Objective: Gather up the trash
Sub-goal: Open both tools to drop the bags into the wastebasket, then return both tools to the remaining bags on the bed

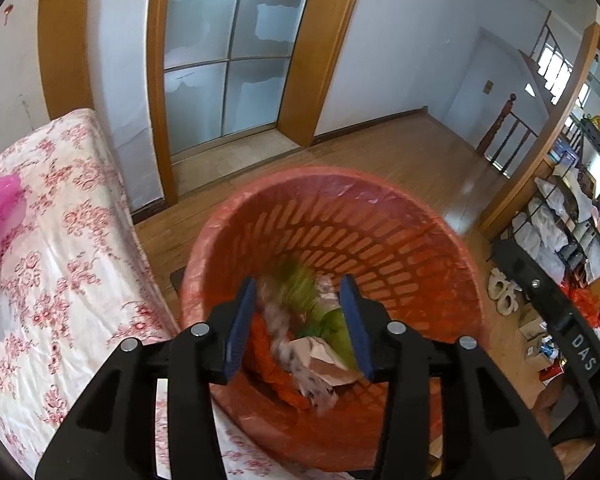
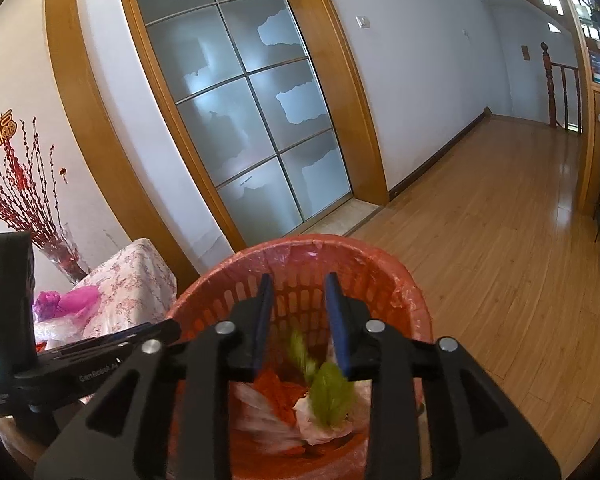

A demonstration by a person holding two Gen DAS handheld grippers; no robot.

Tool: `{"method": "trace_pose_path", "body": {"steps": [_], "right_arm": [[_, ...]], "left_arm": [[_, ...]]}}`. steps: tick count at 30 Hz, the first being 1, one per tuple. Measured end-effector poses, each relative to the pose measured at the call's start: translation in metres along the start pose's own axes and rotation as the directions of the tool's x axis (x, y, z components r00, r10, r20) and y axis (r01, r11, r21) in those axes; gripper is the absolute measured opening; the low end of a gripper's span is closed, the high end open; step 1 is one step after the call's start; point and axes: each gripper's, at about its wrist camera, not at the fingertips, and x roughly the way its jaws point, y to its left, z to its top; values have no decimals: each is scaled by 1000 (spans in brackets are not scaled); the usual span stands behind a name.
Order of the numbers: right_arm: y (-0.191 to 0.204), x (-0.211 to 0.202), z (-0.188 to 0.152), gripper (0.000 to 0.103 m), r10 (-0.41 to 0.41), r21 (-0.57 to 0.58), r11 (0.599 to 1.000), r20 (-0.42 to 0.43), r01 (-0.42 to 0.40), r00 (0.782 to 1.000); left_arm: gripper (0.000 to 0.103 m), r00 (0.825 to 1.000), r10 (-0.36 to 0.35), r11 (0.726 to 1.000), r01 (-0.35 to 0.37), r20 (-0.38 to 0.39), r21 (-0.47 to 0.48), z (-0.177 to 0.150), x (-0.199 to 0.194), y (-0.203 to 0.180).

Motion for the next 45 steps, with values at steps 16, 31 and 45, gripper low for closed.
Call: {"method": "trace_pose_path", "body": {"steps": [16, 31, 45], "right_arm": [[36, -5, -7, 75, -44, -101, 994, -21, 42, 999], [213, 0, -43, 76, 224, -263, 928, -170, -263, 960], [373, 39, -95, 72, 298, -438, 803, -292, -404, 909]], "left_arm": [[79, 973, 206, 979, -205, 106, -24, -33, -71, 60], [83, 880, 460, 870, -420, 119, -256, -95, -174, 200], [83, 839, 534, 783, -445, 102, -435, -144, -233, 293]]}}
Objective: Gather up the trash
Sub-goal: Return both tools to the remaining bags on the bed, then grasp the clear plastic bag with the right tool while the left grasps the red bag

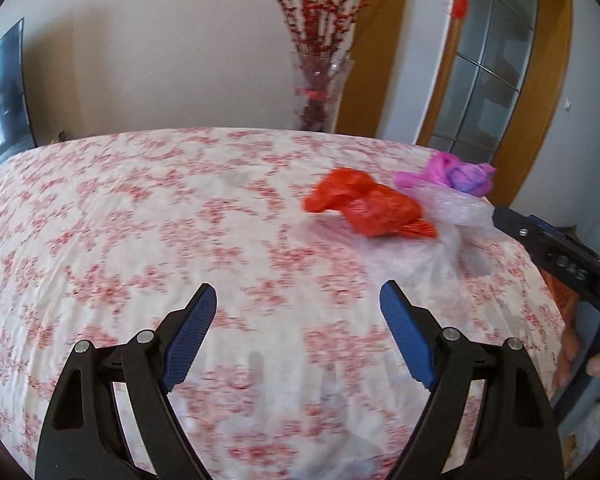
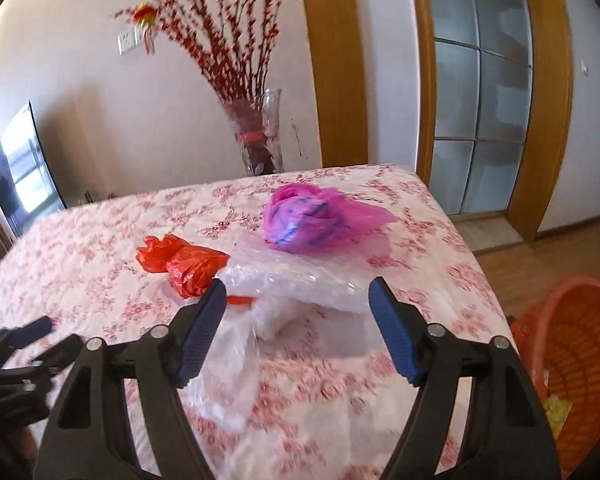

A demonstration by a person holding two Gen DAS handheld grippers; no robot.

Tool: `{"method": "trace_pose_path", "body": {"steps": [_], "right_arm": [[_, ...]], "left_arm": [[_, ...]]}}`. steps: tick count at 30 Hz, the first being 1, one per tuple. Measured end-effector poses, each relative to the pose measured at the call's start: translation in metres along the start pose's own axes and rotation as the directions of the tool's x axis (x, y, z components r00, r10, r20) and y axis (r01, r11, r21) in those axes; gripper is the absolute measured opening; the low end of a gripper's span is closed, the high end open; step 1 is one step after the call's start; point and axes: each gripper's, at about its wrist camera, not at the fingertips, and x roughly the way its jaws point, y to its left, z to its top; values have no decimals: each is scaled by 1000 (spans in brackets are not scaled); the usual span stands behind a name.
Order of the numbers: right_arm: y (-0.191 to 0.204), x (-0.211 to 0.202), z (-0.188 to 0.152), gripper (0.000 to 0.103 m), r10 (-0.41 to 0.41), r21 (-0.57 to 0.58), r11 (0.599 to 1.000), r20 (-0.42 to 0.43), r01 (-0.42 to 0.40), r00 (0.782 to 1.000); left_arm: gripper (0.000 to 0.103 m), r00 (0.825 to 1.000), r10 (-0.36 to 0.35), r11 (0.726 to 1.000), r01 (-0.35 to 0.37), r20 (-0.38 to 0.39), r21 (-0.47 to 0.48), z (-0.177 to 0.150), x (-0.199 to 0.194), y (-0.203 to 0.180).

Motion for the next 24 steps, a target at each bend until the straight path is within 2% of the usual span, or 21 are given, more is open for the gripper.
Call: {"method": "trace_pose_path", "body": {"steps": [8, 12, 19, 21, 22, 23, 24], "right_arm": [[19, 34, -5, 72, -69, -88, 994, -65, 63, 996], [24, 42, -7, 69, -78, -115, 991, -95, 67, 992], [25, 53, -1, 70, -84, -117, 991, -108, 71, 991], [26, 58, 0, 58, -95, -123, 989, -114, 80, 989], [25, 61, 0, 37, -102, -121, 989, -124, 87, 987], [24, 64, 1, 28, -101, -114, 990, -134, 86, 986], [22, 64, 1, 23, -98, -108, 991, -133, 84, 986]], "left_arm": [[83, 1000, -15, 999, 14, -24, -45, -1, 5, 25], [83, 999, -25, 999, 24, -33, -49, -2, 8, 25], [83, 998, -43, 998, 41, -48, -45, -1, 12, 17], [83, 997, -49, 998, 46, -52, -47, -1, 12, 15], [83, 997, -52, 998, 49, -54, -48, 0, 13, 14], [83, 997, -53, 998, 51, -55, -48, 0, 13, 13], [83, 997, -55, 998, 52, -55, -47, 0, 13, 13]]}}
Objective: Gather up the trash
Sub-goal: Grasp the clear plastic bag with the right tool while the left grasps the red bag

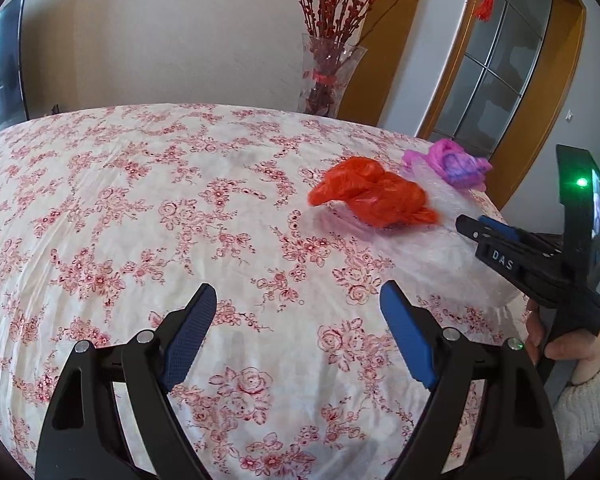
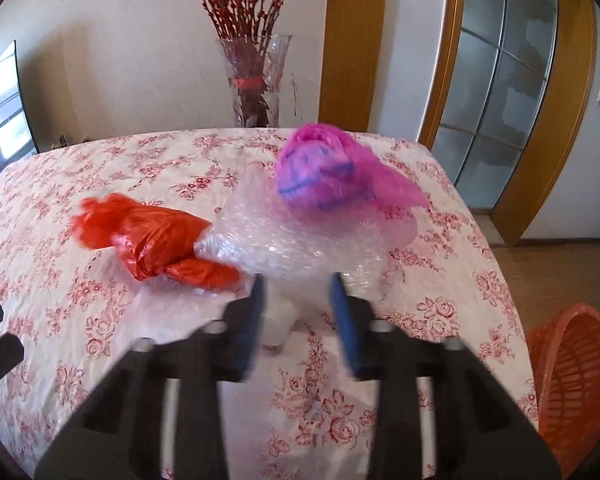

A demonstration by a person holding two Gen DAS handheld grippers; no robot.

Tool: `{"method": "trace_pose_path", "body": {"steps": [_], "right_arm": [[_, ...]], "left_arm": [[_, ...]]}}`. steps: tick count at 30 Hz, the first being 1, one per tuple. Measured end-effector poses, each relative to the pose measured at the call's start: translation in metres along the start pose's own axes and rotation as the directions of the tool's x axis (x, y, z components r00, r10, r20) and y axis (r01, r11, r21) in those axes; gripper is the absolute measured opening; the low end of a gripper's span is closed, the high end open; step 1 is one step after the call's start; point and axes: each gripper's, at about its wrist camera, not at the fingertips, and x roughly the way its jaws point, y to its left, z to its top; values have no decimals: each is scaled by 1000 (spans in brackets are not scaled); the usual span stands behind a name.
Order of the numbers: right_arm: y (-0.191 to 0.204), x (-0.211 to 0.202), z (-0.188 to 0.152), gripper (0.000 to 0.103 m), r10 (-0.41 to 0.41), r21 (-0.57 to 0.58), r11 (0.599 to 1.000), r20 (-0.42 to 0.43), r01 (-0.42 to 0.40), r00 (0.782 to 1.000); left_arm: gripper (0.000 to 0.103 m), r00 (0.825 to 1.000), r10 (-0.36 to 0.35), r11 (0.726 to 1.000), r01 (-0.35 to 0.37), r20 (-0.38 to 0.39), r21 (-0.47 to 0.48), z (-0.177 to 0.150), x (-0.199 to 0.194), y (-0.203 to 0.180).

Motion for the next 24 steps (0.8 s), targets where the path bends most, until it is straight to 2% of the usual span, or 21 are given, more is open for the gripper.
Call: {"method": "trace_pose_path", "body": {"steps": [3, 10, 12, 14, 17, 24], "right_arm": [[-3, -3, -1, 2, 2, 8, 1000, 11, -2, 1000], [-6, -24, -9, 2, 52, 1, 999, 43, -52, 998], [-7, -28, -9, 8, 59, 7, 998, 50, -60, 997], [-13, -29, -8, 40, 76, 46, 996, 38, -78, 996], [-18, -25, -9, 40, 110, 99, 989, 4, -110, 994], [-4, -2, -19, 44, 128, 119, 986, -76, -119, 989]], "left_arm": [[83, 1000, -2, 1000, 2, 2, 7, 1, 0, -2], [83, 1000, -8, 1000, 8, -4, 4, 1, 1, -3], [83, 1000, -14, 1000, 14, -7, 1, 1, 2, -4], [83, 1000, -19, 1000, 19, -10, 0, 1, 1, -5], [83, 1000, -21, 1000, 21, -11, 1, 0, 1, -7], [83, 1000, -19, 1000, 19, -13, -7, 0, 1, -4]]}}
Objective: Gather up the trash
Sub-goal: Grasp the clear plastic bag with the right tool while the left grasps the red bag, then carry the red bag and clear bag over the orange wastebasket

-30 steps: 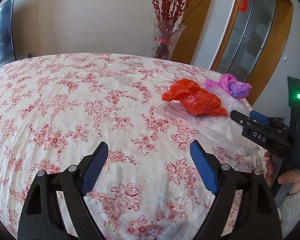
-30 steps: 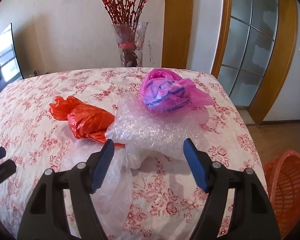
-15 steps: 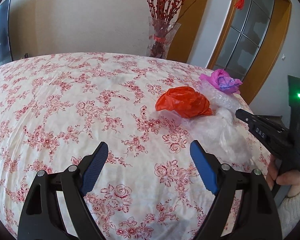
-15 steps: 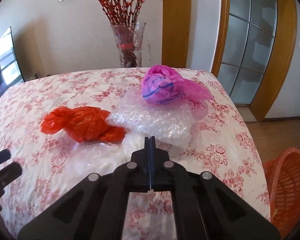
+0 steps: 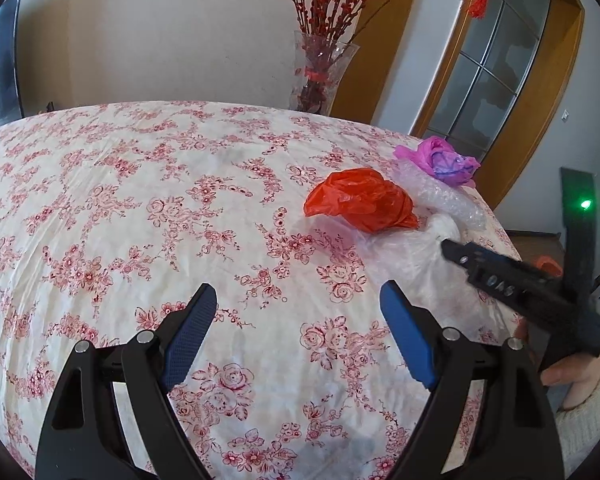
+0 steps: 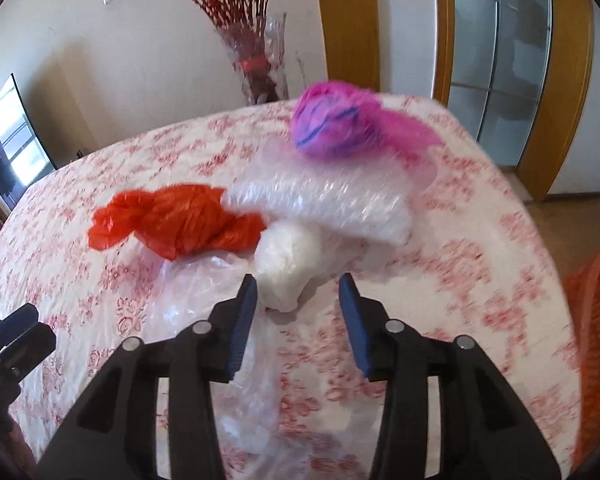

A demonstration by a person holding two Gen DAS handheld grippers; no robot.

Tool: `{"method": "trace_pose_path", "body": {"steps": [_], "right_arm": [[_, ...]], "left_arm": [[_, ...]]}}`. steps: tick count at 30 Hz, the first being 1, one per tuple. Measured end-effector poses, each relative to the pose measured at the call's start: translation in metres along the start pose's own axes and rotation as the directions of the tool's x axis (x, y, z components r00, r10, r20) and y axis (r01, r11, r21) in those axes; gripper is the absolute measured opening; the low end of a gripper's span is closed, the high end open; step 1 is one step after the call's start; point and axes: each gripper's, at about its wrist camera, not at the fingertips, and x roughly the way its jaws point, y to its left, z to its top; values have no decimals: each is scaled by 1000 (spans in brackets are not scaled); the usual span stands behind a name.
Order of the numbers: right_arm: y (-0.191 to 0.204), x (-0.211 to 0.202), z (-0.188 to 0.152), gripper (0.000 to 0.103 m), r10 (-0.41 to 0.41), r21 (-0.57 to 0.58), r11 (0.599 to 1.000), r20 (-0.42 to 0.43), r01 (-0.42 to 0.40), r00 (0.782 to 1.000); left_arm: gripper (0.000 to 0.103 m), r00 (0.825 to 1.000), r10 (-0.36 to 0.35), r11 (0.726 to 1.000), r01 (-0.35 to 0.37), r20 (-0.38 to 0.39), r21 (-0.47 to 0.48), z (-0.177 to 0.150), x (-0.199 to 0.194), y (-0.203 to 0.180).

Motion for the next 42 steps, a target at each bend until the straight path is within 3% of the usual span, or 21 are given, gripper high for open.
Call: {"method": "trace_pose_path", "body": {"steps": [1, 3, 5, 12, 20, 29, 32, 40, 42], "right_arm": [[3, 3, -1, 43, -3, -6, 1000, -5, 3, 1000], [9, 5, -1, 22, 13, -28, 1000, -15, -13, 1000], [15, 0, -2, 15, 8, -62, 998, -9, -8, 1000], [-1, -33, -26, 13, 36, -74, 997, 1, -36, 999], [-51, -78, -53, 13, -42, -26, 999, 57, 44, 997], [-103, -97, -56, 13, -95, 61, 994, 82, 90, 992], [-110, -95, -57, 13, -96, 72, 993, 80, 91, 992], [-116, -90, -60, 13, -88, 90, 993, 73, 82, 993], [-116, -91, -60, 13, -88, 89, 993, 75, 81, 993]], "left_arm": [[83, 1000, 0, 1000, 0, -1, -2, 0, 0, 0], [83, 1000, 1, 1000, -1, -5, -3, -1, 0, 1], [83, 1000, 2, 1000, -2, -4, -2, -1, 0, 0], [83, 1000, -9, 1000, 9, 13, 10, 8, 0, -8], [83, 998, -44, 997, 41, 51, 64, 44, 18, -38], [83, 998, -11, 991, 20, -67, 131, 68, 92, -62], [82, 990, -61, 993, 73, -126, 91, 64, 108, -57], [51, 977, -155, 986, 162, -146, 43, 63, 117, -55], [48, 979, -153, 986, 160, -137, 40, 63, 114, -54]]}}
